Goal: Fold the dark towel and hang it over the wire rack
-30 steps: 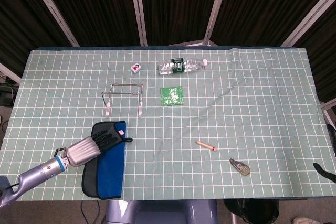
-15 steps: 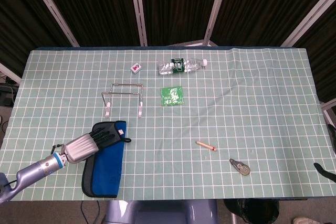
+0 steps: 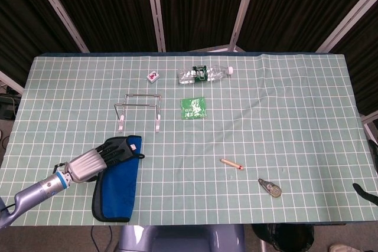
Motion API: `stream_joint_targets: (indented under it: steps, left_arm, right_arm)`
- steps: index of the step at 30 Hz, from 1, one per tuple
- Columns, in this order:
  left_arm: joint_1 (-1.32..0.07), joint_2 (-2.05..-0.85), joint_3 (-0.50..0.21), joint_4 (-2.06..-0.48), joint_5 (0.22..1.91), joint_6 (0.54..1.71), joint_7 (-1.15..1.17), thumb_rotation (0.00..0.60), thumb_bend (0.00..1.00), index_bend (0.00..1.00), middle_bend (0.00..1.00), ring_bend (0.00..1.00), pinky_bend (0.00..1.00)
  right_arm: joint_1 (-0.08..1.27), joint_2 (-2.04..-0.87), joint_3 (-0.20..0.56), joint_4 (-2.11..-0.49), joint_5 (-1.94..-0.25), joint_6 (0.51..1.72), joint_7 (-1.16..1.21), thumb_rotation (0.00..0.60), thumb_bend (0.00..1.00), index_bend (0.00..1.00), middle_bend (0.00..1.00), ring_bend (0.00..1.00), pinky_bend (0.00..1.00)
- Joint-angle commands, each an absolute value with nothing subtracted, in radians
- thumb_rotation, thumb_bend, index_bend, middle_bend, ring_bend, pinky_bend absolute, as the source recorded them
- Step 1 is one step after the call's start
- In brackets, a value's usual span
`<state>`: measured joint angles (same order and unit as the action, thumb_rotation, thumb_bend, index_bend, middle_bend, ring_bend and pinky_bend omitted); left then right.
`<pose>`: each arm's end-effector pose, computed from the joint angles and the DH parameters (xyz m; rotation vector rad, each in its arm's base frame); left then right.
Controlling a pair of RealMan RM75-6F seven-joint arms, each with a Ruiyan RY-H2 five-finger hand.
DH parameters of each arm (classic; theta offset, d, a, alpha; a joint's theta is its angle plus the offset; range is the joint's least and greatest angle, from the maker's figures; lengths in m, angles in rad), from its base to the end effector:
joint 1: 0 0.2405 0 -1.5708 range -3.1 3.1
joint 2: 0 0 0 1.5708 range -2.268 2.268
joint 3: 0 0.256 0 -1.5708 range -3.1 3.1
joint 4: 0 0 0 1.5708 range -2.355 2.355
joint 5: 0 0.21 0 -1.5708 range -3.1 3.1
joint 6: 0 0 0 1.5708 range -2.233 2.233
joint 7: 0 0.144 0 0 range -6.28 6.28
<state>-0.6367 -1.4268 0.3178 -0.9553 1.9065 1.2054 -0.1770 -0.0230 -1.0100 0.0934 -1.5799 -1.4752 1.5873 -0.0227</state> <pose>-0.2985 0.2778 0.0297 -2.4497 -0.4280 -0.6643 -0.3334 -0.1544 0.2191 1.2769 -0.7382 0.7827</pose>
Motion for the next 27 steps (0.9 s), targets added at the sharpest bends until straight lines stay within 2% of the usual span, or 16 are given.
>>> stream_joint_targets:
  steps: [1,6,10,12,20,27]
  left_arm:
    - [-0.630,-1.396,0.321,-0.981,1.915,1.245,-0.197,0.600,0.07,0.00,0.00,0.00,0.00]
    - [-0.618,-1.343,0.323,-1.053,1.933,1.317,-0.213,0.600,0.07,0.01,0.00,0.00,0.00]
    - [-0.610,-1.313,0.332,-1.127,1.950,1.342,-0.209,0.600,0.07,0.13,0.00,0.00,0.00]
    - [-0.608,-1.303,0.329,-1.160,1.951,1.337,-0.188,0.600,0.08,0.14,0.00,0.00,0.00]
    - [-0.647,-1.334,0.217,-1.258,1.854,1.234,-0.086,0.600,0.23,0.16,0.00,0.00,0.00]
    - [-0.714,-1.396,0.111,-1.343,1.706,1.022,0.066,0.600,0.34,0.28,0.00,0.00,0.00]
  right_arm:
    - [-0.023,-1.008,0.093,-1.582,-1.476,1.587,-0.022,0.600,0.00,0.00,0.00,0.00,0.00]
    - [-0.026,-1.005,0.091,-1.587,-1.483,1.593,-0.017,0.600,0.00,0.00,0.00,0.00,0.00]
    - [-0.028,-1.002,0.089,-1.588,-1.486,1.596,-0.009,0.600,0.00,0.00,0.00,0.00,0.00]
    - [-0.029,-1.000,0.089,-1.587,-1.487,1.597,-0.003,0.600,0.00,0.00,0.00,0.00,0.00]
    - [-0.026,-0.997,0.089,-1.582,-1.487,1.592,0.013,0.600,0.00,0.00,0.00,0.00,0.00]
    - [-0.025,-0.996,0.091,-1.576,-1.480,1.585,0.023,0.600,0.00,0.00,0.00,0.00,0.00]
